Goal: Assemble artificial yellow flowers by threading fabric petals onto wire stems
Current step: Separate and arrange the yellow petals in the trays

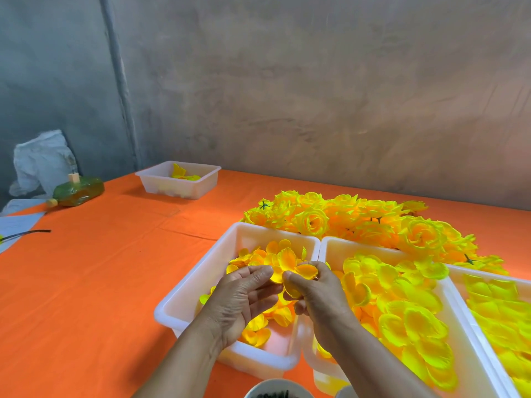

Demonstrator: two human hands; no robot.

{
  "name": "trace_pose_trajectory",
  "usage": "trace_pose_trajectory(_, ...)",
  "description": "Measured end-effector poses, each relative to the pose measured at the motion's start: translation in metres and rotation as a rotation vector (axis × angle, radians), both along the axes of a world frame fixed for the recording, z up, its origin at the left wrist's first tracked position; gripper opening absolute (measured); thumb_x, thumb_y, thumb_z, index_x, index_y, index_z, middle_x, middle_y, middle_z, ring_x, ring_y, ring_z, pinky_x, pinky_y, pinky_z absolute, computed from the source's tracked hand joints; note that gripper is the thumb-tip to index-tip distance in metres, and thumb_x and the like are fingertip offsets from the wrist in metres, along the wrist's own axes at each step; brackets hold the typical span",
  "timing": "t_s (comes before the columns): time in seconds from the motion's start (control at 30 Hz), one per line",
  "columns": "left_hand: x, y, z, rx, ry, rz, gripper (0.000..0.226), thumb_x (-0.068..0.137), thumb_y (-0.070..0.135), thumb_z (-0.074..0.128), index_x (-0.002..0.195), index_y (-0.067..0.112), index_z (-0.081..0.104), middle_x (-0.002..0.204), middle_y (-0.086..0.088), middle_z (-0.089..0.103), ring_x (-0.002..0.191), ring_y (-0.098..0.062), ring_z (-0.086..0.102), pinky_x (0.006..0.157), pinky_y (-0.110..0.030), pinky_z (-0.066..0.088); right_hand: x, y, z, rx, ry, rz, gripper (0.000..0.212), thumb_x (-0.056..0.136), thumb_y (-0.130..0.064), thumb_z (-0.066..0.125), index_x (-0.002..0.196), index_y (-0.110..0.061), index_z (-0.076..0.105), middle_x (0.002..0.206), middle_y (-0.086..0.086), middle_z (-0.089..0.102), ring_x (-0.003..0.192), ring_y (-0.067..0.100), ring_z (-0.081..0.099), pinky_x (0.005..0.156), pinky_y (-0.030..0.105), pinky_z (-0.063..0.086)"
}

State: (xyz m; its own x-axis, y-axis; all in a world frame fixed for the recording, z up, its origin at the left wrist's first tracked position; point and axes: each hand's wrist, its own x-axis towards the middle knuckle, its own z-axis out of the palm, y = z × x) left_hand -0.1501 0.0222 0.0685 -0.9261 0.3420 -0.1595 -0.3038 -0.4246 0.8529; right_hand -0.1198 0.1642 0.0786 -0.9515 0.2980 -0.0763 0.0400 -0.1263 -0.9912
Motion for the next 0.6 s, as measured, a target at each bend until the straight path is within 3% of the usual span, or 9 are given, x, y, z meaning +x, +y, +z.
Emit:
trace_pose_trajectory(0.3,-0.0031,-0.0062,-0.0004,0.161,-0.072,-0.035,0.031,0.073,0.006,0.068,0.101,-0.005,0.062,0.082,-0.019,0.072,0.071,-0.022,0.074,0.055,-0.026,0.060,-0.0056,-0.0034,0.0045,-0.225,-0.035,0.077,0.023,0.086,0.003,0.065,0.101,-0.011,0.055,0.070,0.010,0.065,0.056,0.019,0.061,0.043,0.021,0.047)
trace_pose_trajectory(0.43,-0.0039,-0.0059,-0.0015,0.140,-0.079,-0.046,0.036,0.075,0.005,0.065,0.109,-0.007,0.062,0.085,-0.019,0.073,0.071,-0.021,0.075,0.054,-0.025,0.059,-0.0045,-0.0031,0.0018,-0.252,-0.022,0.094,0.024,0.086,0.005,0.063,0.103,-0.010,0.054,0.064,0.007,0.065,0.052,0.018,0.061,0.043,0.022,0.046)
trace_pose_trajectory(0.6,-0.0035,-0.0043,-0.0009,0.108,-0.090,-0.009,0.041,0.072,0.006,0.068,0.111,-0.006,0.061,0.082,-0.020,0.073,0.069,-0.022,0.074,0.052,-0.024,0.059,-0.0025,-0.0046,-0.0038,-0.267,0.013,0.061,0.030,0.086,0.002,0.066,0.110,-0.010,0.053,0.071,0.013,0.064,0.051,0.020,0.060,0.045,0.025,0.046)
